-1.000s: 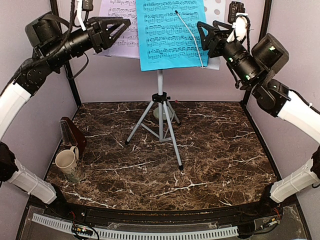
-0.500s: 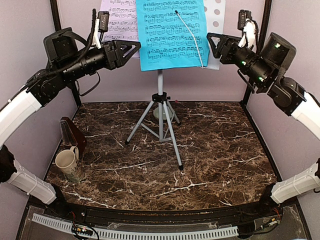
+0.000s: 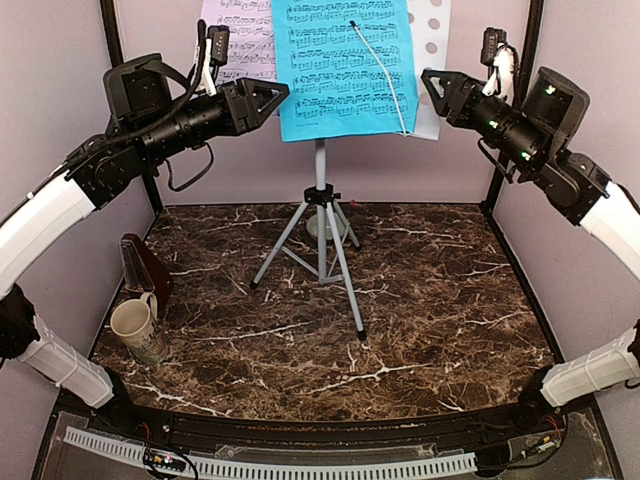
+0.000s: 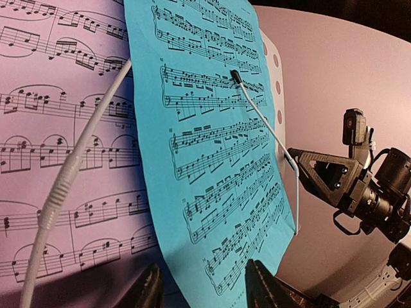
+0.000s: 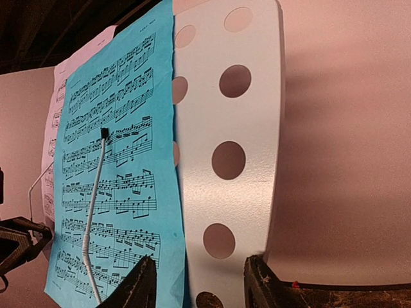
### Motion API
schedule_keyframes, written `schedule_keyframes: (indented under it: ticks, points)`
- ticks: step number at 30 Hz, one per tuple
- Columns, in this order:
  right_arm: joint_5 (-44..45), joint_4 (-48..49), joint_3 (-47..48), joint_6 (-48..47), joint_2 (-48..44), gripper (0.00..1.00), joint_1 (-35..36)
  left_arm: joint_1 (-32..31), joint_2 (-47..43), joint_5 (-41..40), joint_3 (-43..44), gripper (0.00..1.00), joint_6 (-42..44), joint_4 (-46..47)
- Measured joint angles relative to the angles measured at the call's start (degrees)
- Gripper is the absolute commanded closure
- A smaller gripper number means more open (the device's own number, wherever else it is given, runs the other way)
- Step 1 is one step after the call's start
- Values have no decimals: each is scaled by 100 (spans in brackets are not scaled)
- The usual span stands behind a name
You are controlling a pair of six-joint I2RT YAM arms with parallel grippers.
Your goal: Set up the instrument practice props
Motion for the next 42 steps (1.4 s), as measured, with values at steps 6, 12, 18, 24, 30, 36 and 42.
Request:
schedule_keyframes:
  ticks: [6,12,18,24,30,36,42]
  points:
    - [-264,70,-15,216,24,58,-151,-22,98,-70,87,64,-66,0]
    - [-474,149,-17,348,122,60,-216,-22,192,-74,205,67,-92,-24]
    - [-640,173,-17,415,227,62,-234,-24,299,-155,391,64,-170,-101]
    - [-717,177,-17,450,264,64,-234,-66,278,-466,374,60,-387,-111]
    - [-767,236,-17,479,328,65,-245,-92,107,-713,177,60,-627,-76]
    - [-887,313,-13,553,391,67,-249,-125,107,-741,177,63,-695,-76]
    - [-957,323,-13,601,391,69,-251,-184,260,-739,319,65,-713,-85]
